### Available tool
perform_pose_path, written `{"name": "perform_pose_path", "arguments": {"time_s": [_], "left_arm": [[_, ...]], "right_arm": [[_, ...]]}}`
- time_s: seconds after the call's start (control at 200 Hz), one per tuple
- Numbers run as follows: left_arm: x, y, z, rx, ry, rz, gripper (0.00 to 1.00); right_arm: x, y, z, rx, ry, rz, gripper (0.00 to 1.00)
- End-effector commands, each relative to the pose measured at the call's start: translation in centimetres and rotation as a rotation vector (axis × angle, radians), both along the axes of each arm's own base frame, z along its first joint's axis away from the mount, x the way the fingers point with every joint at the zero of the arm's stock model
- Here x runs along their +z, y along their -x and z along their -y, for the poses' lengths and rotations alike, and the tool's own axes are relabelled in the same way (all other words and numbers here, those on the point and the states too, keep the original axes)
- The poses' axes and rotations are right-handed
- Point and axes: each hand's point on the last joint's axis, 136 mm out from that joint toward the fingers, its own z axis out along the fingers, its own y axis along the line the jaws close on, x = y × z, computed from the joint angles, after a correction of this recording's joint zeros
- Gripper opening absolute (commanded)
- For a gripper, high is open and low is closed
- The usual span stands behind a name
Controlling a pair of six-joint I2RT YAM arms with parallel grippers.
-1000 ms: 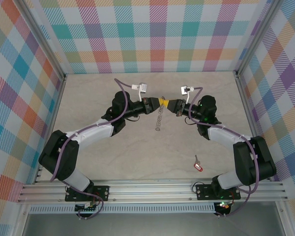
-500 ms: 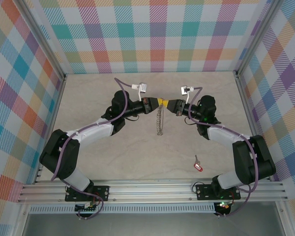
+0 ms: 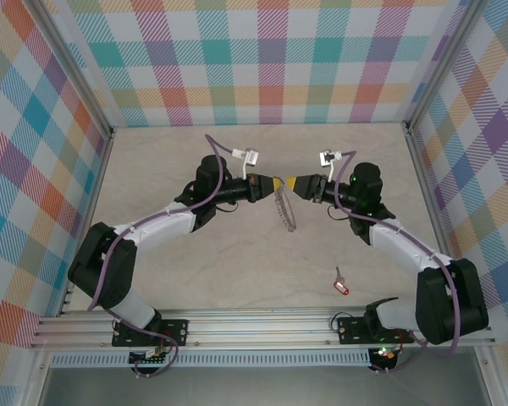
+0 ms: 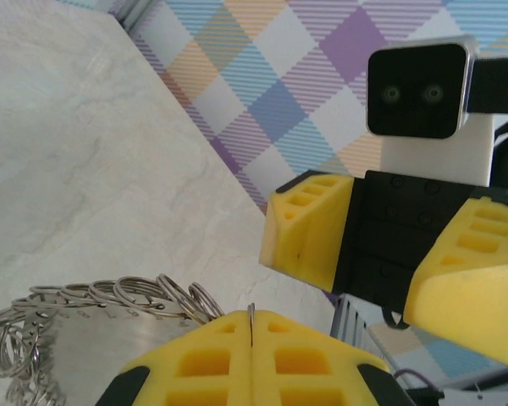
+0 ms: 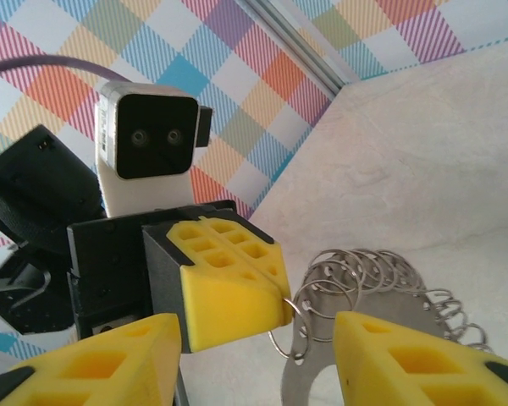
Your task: Put the keys on the keyring
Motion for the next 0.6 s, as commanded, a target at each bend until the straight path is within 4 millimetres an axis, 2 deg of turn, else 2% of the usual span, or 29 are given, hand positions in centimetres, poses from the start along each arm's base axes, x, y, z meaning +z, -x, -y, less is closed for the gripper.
{"name": "perform_pose_path", "arguments": {"time_s": [0.0, 0.125, 0.275, 0.6], "left_arm": [[3.3, 1.2, 0.3, -0.085, 0.004, 0.114, 0.0], [3.4, 1.9, 0.5, -0.135, -0.028, 0.135, 0.0], [3.5, 2.5, 0.7, -0.183, -0.043, 0.143, 0.0], [3.5, 2.9, 1.0, -0.226, -0.034, 0.132, 0.0]], "right_arm": [[0.1, 0.7, 0.0, 0.028, 0.045, 0.008, 0.53], [0.0, 1.4, -0.2, 0.066, 0.058, 0.005, 0.56], [0.1, 2.2, -0.5, 0.119, 0.047, 0.007, 0.52], [-0.1, 2.3, -0.7, 0.139, 0.04, 0.006, 0.47]]}}
